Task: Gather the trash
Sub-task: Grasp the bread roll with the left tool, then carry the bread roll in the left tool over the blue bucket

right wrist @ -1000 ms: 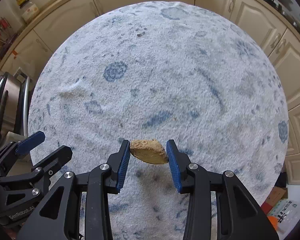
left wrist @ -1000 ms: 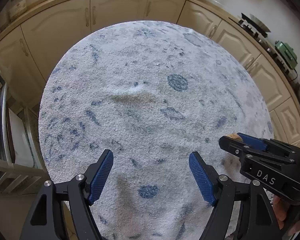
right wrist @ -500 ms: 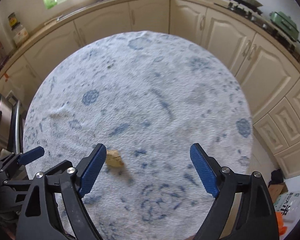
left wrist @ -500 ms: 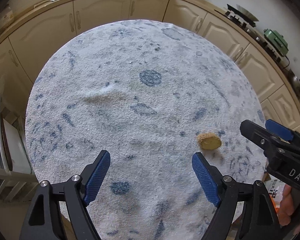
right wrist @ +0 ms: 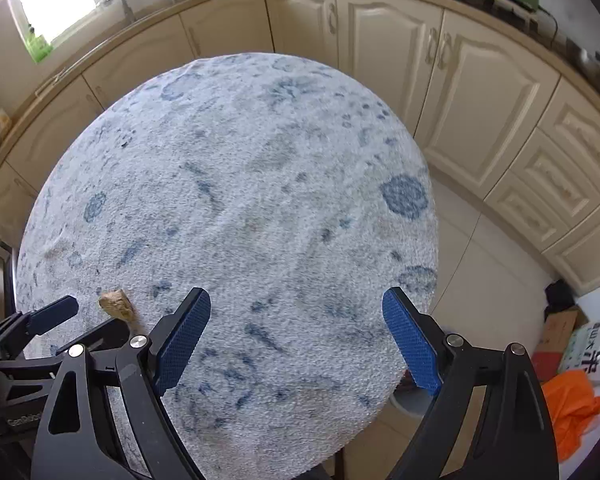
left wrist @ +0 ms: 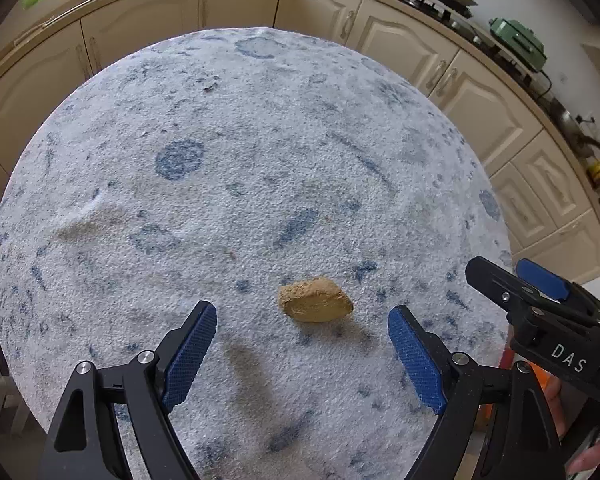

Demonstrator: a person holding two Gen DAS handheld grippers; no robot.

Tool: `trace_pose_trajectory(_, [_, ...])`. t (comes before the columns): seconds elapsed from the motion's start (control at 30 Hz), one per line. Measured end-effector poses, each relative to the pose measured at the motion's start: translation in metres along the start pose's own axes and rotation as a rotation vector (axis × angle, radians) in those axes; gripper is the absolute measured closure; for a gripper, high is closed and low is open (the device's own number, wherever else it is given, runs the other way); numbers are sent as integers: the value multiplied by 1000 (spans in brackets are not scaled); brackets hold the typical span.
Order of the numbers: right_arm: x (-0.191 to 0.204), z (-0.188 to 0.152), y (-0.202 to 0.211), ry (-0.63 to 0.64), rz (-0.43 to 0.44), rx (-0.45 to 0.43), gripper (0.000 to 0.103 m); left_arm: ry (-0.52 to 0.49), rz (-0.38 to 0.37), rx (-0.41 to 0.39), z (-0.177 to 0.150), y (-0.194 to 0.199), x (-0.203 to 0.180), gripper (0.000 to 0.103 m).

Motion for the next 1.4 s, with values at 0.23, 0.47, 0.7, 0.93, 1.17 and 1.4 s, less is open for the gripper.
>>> trace_pose_trajectory(0.23, [-16, -4, -11, -45, 6, 37, 13, -38, 6, -24, 1, -19, -8, 42])
trace_pose_trajectory(0.47, [-17, -5, -15, -57, 37, 56, 13, -29, 2, -46, -4, -15, -3, 68])
trace_pose_trajectory(0.7, [-20, -5, -11, -72, 37, 53, 14, -25, -8, -44, -9, -10, -4, 68])
trace_pose_trajectory(0.93, [-29, -10, -9, -96, 36, 56, 13, -60, -38, -40, -7, -8, -21, 68])
trace_pose_trajectory(1.17, [-57, -20, -7, -157, -1, 63, 13, -142, -81, -35, 1, -15, -59, 68])
trace_pose_trajectory(1.4, [-105, -37, -6, -263, -64, 84, 14, -256, -137, 18, 1, -40, -112, 68])
Point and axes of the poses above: each gripper's, at about its wrist camera, not at the fingertips, and y roughly against the way its jaws point, x to its left, z to its top, the point moved 2 cm from there along -y, roughly the way its jaws point, and after that the axes turned 11 degrees about -z, right-handed, at the moved point
